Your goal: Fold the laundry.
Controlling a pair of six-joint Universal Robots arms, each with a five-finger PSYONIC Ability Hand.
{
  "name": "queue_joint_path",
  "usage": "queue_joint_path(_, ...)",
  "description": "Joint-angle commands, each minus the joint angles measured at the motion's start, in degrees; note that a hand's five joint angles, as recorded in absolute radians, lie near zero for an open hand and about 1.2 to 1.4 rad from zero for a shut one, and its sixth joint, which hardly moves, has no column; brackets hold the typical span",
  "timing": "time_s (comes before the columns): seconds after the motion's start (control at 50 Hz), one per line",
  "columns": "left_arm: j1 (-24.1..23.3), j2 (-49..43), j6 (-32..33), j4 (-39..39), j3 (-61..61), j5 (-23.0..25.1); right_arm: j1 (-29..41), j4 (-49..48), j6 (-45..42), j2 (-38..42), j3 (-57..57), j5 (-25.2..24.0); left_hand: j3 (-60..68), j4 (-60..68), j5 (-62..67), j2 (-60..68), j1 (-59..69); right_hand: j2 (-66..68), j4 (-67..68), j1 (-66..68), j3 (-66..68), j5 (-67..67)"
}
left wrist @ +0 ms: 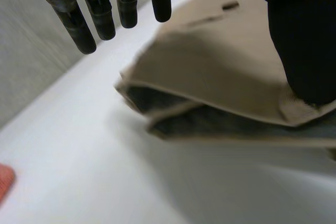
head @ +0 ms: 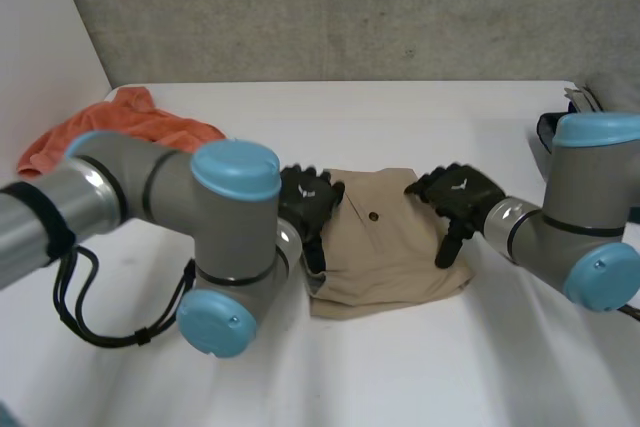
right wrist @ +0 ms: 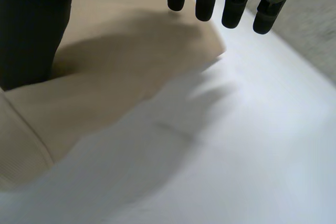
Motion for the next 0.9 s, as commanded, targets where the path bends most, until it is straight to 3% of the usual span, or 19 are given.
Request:
queue_joint_path(0.02, 1.14, 8.63, -0.33, 0.63, 0.14, 6.86, 0.51, -7.28, -0.35, -10.77, 8.75, 1.35, 0.8, 1.18, 0.1, 1.09, 1.88, -1.33, -2.28, -1.59, -2.44, -2.93)
queue_joint_path(0.1, 3.16, 11.71, -1.91, 0.63, 0.23, 15.21, 1.48, -13.52, -0.69, -17.45, 18.24, 1.27, 1.31, 1.68, 0.6, 1.59, 2.39, -1.33, -2.28, -1.59, -2.44, -2.93)
queue_joint_path(0.2, 5.44, 15.31, -7.87, 0.1, 0.4, 27.5, 3.24, -18.9, -0.96, -19.4, 28.98, 0.65, 3.15, 3.53, 2.45, 3.44, 4.23, -1.33, -2.28, -1.59, -2.44, -2.93)
queue_joint_path(0.26, 6.5, 16.28, -11.74, -0.07, 0.84, 31.3, 3.68, -22.32, -1.05, -19.84, 34.79, 0.13, 4.33, 4.7, 3.63, 4.62, 5.41, -1.33, -2.28, -1.59, -2.44, -2.93)
queue_joint_path(0.4, 6.77, 16.37, -15.54, -0.16, 1.11, 32.28, 3.42, -32.59, -1.05, -19.14, 41.21, -4.0, 4.5, 4.88, 3.8, 4.79, 5.58, -1.33, -2.28, -1.59, -2.44, -2.93)
queue_joint_path(0.56, 5.89, 15.84, -15.54, 0.1, 0.93, 32.28, 3.5, -40.6, -1.4, -14.06, 39.82, -4.1, 4.5, 4.88, 3.8, 4.79, 5.58, -1.33, -2.28, -1.59, -2.44, -2.93)
queue_joint_path(0.74, 5.62, 15.58, -15.54, 0.1, 0.49, 32.28, 3.86, -42.64, -1.49, -8.16, 36.12, -3.83, 4.34, 4.71, 3.63, 4.62, 5.42, -1.33, -2.28, -1.59, -2.44, -2.93)
queue_joint_path(0.9, 5.62, 15.58, -15.54, 0.19, 0.4, 32.28, 3.94, -42.81, -1.49, -8.15, 34.54, -4.01, 4.5, 4.88, 3.8, 4.79, 5.58, 2.96, 2.01, 2.7, 1.84, 1.36)
